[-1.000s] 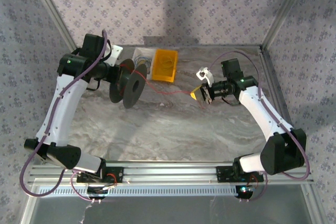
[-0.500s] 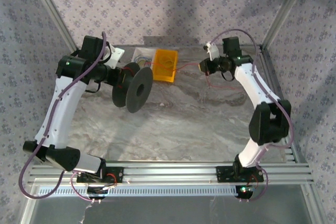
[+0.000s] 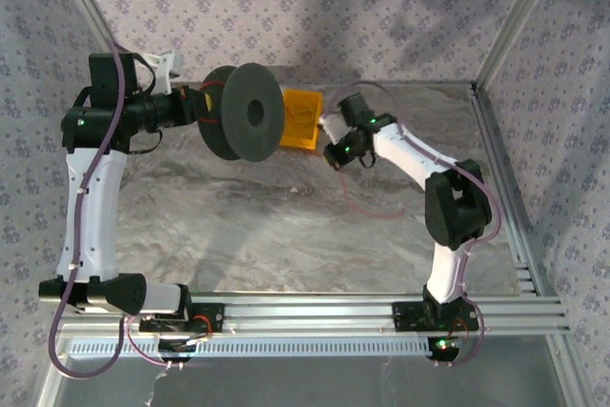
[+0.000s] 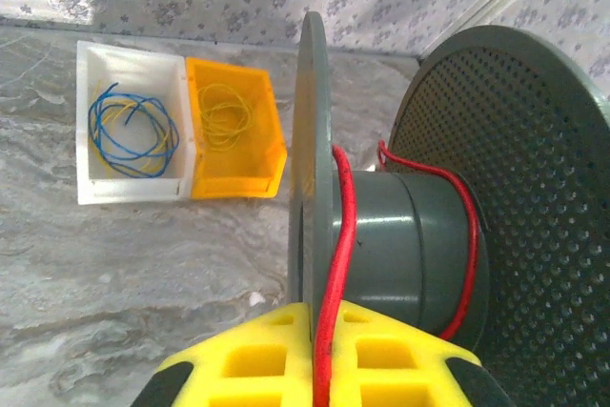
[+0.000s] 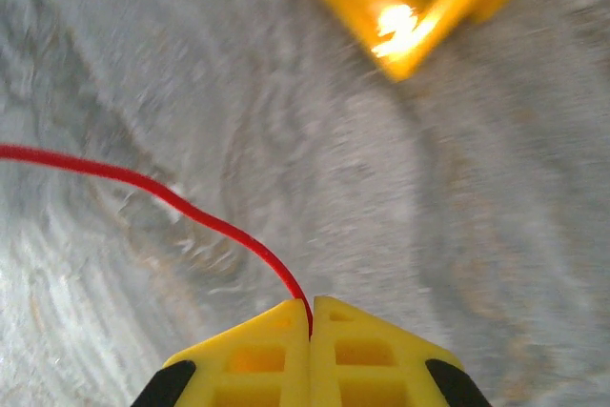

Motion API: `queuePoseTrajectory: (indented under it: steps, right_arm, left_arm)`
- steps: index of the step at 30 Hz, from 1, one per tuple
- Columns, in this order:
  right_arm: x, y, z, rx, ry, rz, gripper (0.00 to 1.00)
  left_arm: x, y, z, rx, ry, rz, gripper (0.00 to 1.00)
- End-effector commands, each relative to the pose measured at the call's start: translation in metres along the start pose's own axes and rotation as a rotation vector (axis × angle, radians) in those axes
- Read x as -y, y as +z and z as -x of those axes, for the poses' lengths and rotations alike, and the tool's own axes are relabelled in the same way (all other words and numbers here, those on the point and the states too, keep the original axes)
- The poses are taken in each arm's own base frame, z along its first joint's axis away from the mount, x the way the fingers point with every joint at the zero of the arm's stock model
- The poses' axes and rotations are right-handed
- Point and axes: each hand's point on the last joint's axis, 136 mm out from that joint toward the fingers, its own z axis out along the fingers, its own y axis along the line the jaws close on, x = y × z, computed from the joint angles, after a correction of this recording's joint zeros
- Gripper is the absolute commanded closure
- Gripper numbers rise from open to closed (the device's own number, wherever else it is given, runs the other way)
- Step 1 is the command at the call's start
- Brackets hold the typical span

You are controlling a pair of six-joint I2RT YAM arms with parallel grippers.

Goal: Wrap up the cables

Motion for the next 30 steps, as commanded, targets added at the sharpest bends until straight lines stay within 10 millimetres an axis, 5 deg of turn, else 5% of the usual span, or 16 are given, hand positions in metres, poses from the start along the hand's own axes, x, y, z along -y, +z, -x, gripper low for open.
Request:
queuePoseTrajectory:
  steps: [1,9,16,24,30]
  right_arm:
    - [-0.024,0.002,-0.037,-0.143,-0.048,-0.085,1.0]
    - [-0.138,-0.027,-0.025,-0.137,-0.261,-0.022,1.0]
    - [-0.208,-0.07,-0.01,-0.101,-0.445,0.063,1.0]
    - [-0.242,-0.132,0.038,0.071,-0.528,0.131,1.0]
    - [-0.225,-0.178,0.096,0.242,-0.54,0.113,1.0]
  left_arm:
    - [0.022,-0.021,0.058,0.229,0.022,-0.056,1.0]
    - [-0.038,0.001,0.055,0.275,-0.073,0.175,1.0]
    - [-0.07,0.017,0.044,0.262,-0.088,0.335,1.0]
    - [-0.083,0.048,0.016,0.107,0.026,0.507,1.0]
    - [-0.081,0.075,-0.018,-0.06,0.184,0.594,1.0]
